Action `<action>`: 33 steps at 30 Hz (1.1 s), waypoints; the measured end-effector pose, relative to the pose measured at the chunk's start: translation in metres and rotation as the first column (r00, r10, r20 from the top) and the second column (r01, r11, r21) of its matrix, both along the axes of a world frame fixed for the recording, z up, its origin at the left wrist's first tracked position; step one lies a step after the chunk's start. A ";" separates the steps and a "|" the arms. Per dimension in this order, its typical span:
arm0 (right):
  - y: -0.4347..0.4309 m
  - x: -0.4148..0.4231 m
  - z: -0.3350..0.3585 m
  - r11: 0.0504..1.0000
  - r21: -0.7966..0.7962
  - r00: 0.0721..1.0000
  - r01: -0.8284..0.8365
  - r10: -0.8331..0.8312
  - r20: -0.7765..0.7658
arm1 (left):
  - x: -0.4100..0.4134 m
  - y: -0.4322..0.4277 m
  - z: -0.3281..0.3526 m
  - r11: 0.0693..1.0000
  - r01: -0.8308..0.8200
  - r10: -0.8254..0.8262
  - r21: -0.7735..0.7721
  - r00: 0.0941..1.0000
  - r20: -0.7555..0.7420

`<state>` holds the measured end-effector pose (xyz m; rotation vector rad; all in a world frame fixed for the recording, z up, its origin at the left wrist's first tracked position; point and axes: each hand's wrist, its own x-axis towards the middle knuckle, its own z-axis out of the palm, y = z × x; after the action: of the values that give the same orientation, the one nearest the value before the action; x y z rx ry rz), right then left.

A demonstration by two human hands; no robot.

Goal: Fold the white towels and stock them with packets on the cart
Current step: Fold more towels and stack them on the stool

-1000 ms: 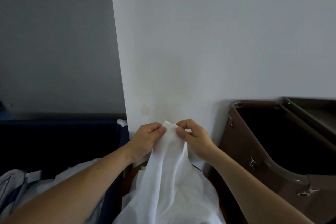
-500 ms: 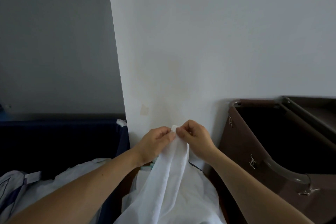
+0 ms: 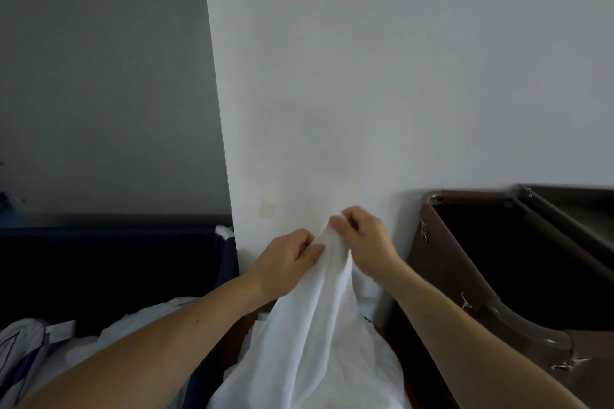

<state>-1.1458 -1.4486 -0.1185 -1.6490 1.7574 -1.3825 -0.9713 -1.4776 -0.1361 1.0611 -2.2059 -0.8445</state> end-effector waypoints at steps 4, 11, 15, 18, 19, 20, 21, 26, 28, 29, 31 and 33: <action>-0.010 -0.018 0.068 0.960 -0.215 0.963 0.177 -0.125 0.237 | 0.002 -0.003 0.003 1.000 -0.001 -0.001 -0.020 0.996 -0.084; -0.009 -0.045 0.133 0.912 -0.318 0.955 0.261 -0.196 0.221 | 0.009 -0.004 -0.024 0.993 -0.009 -0.014 -0.115 0.979 -0.204; -0.006 -0.034 0.129 0.944 -0.276 0.980 0.182 -0.150 0.133 | -0.001 -0.004 -0.032 0.936 0.070 -0.114 -0.345 0.987 -0.111; -0.004 -0.030 0.135 0.941 -0.289 0.981 0.178 -0.147 0.125 | -0.012 -0.008 -0.027 0.892 0.091 -0.141 -0.443 0.987 -0.080; -0.004 -0.030 0.138 0.938 -0.294 0.980 0.182 -0.149 0.131 | -0.014 -0.009 -0.025 0.902 0.067 -0.125 -0.426 0.986 -0.111; -0.003 -0.031 0.140 0.938 -0.295 0.980 0.183 -0.148 0.136 | -0.015 -0.009 -0.023 0.920 0.032 -0.096 -0.392 0.985 -0.146; -0.002 -0.032 0.141 0.939 -0.294 0.980 0.178 -0.142 0.142 | -0.015 -0.010 -0.022 0.933 -0.005 -0.058 -0.360 0.985 -0.165; 0.004 -0.029 0.145 0.939 -0.313 0.985 0.141 -0.100 0.142 | -0.017 -0.017 -0.014 0.959 -0.052 0.057 -0.278 0.998 0.010; 0.006 -0.028 0.148 0.935 -0.330 0.986 0.130 -0.088 0.139 | -0.020 -0.020 -0.013 0.966 -0.050 0.076 -0.255 0.993 0.095; 0.006 -0.027 0.150 0.933 -0.336 0.987 0.124 -0.083 0.136 | -0.022 -0.021 -0.014 0.966 -0.045 0.081 -0.255 0.988 0.133; 0.006 -0.027 0.153 0.930 -0.347 0.988 0.121 -0.078 0.135 | -0.025 -0.021 -0.017 0.968 -0.039 0.080 -0.249 0.984 0.158; 0.007 -0.028 0.155 0.927 -0.354 0.988 0.122 -0.079 0.135 | -0.028 -0.019 -0.021 0.972 -0.037 0.063 -0.233 0.993 0.102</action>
<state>-1.1739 -1.4418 0.0366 -1.6262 1.6106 -1.9057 -0.9995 -1.4965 -0.1567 1.0647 -2.2904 -0.5032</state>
